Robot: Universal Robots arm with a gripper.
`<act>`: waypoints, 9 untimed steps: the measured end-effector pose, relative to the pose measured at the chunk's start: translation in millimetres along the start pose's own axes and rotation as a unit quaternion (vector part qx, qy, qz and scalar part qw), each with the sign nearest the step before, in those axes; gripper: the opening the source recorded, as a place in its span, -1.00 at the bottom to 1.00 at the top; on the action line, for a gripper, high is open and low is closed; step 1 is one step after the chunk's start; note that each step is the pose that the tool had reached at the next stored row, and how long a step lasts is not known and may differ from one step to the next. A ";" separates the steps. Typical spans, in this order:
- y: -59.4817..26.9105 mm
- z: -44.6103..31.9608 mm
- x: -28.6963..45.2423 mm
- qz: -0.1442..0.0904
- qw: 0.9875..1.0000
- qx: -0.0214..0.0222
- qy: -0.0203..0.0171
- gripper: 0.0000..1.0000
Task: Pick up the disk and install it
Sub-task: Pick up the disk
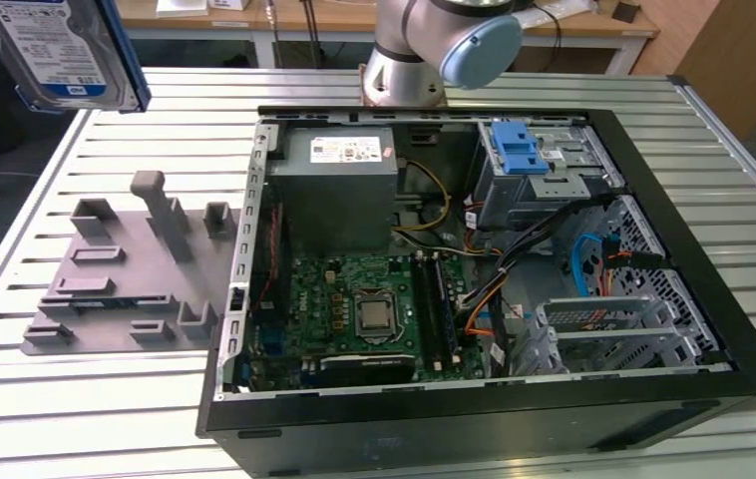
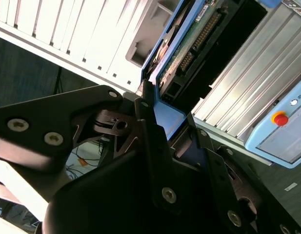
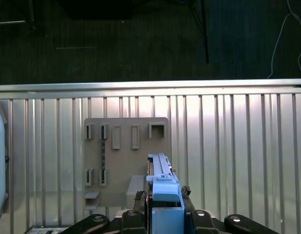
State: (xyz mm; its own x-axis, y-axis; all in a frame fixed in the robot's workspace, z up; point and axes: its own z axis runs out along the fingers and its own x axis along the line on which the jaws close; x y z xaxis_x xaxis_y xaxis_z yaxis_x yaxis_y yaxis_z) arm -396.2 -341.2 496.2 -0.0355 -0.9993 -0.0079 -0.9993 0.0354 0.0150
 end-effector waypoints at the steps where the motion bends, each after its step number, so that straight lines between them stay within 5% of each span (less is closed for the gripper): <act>1: -1.4 -0.1 -0.1 0.000 1.000 0.000 0.000 -0.27; 9: -13.0 -0.3 -0.5 0.000 1.000 0.000 0.000 -0.27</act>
State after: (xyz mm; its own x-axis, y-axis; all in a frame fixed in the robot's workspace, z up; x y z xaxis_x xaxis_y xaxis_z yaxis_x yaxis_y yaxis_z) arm -383.2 -341.2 496.3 -0.0355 -0.9993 -0.0079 -0.9993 0.0354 0.0152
